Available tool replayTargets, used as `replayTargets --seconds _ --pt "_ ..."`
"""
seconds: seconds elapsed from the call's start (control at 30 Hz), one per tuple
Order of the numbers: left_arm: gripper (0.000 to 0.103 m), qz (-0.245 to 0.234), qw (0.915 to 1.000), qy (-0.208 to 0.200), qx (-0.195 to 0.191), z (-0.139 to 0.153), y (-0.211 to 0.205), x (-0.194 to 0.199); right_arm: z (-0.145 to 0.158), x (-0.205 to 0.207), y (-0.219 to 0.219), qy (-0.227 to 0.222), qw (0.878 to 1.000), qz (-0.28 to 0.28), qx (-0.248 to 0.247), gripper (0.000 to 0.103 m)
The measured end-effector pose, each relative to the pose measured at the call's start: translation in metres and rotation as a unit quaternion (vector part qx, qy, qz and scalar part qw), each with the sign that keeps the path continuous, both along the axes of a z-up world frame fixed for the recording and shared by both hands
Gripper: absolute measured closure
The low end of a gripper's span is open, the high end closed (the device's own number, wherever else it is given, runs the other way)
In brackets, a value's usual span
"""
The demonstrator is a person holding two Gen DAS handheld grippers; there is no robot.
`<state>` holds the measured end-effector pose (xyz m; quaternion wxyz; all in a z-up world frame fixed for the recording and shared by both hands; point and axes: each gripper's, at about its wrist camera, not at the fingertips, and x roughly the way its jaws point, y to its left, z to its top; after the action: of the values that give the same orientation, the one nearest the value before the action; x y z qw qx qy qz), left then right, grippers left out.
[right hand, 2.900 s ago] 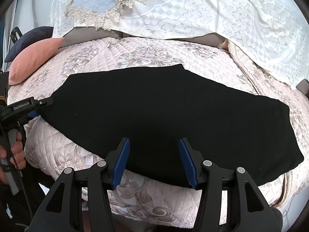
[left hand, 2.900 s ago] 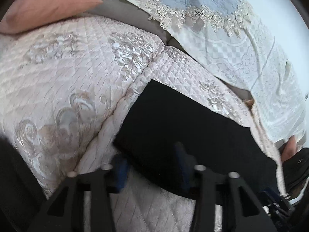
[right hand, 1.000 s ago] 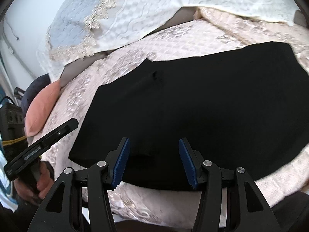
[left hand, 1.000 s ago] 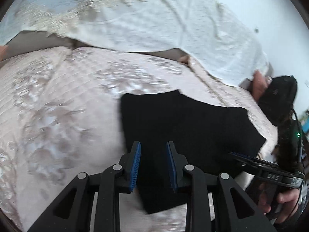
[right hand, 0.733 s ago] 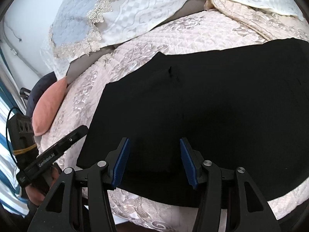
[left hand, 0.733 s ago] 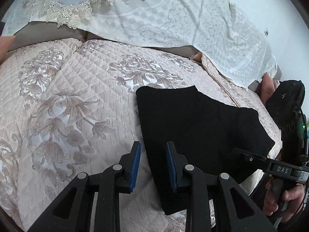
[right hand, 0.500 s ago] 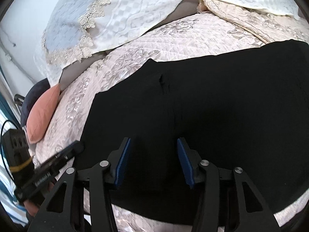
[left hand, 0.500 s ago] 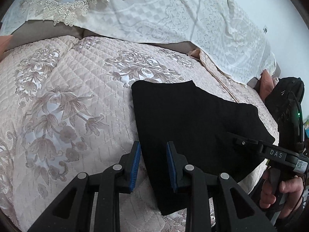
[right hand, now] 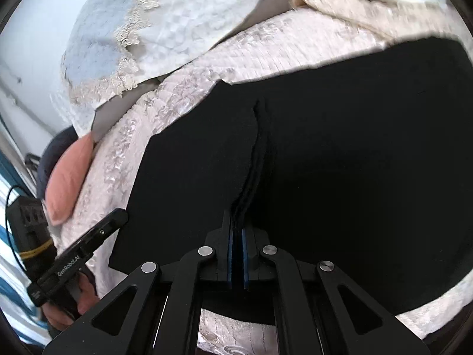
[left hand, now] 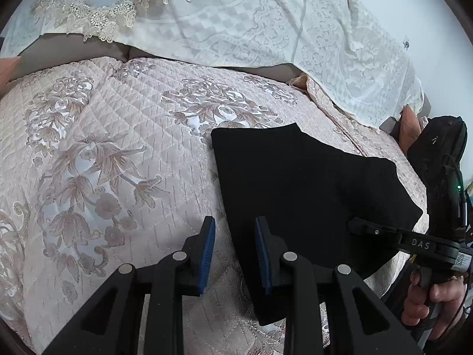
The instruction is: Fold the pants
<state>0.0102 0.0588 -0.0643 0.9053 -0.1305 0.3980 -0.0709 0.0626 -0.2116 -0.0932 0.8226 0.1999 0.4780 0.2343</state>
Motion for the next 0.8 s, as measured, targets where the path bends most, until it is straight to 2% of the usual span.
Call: replayTargets --seconds 0.1,0.27,0.47,0.67,0.73,0.8 --pt "0.074 -0.001 1.0000 -0.004 -0.001 0.002 0.000 -0.002 0.008 -0.002 0.000 -0.006 1.000 -0.001 -0.012 0.096" --pt "0.074 -0.005 0.9999 -0.010 0.000 0.005 -0.002 -0.001 0.007 -0.008 -0.003 -0.013 1.000 0.005 -0.024 0.097" --pt "0.074 -0.009 0.9999 -0.004 -0.004 0.003 -0.006 0.006 0.004 0.003 -0.003 0.003 1.000 0.021 -0.002 0.094" --pt "0.074 -0.012 0.9999 -0.007 -0.001 0.007 -0.008 0.003 0.014 -0.001 -0.010 -0.026 1.000 0.007 0.015 0.100" --pt "0.074 -0.013 0.9999 -0.009 0.000 0.008 -0.008 0.003 0.017 -0.004 -0.013 -0.035 0.999 -0.005 0.003 0.100" --pt "0.074 -0.014 0.9999 -0.007 -0.002 0.007 -0.009 0.004 0.008 -0.001 -0.020 -0.018 1.000 -0.014 0.000 0.099"
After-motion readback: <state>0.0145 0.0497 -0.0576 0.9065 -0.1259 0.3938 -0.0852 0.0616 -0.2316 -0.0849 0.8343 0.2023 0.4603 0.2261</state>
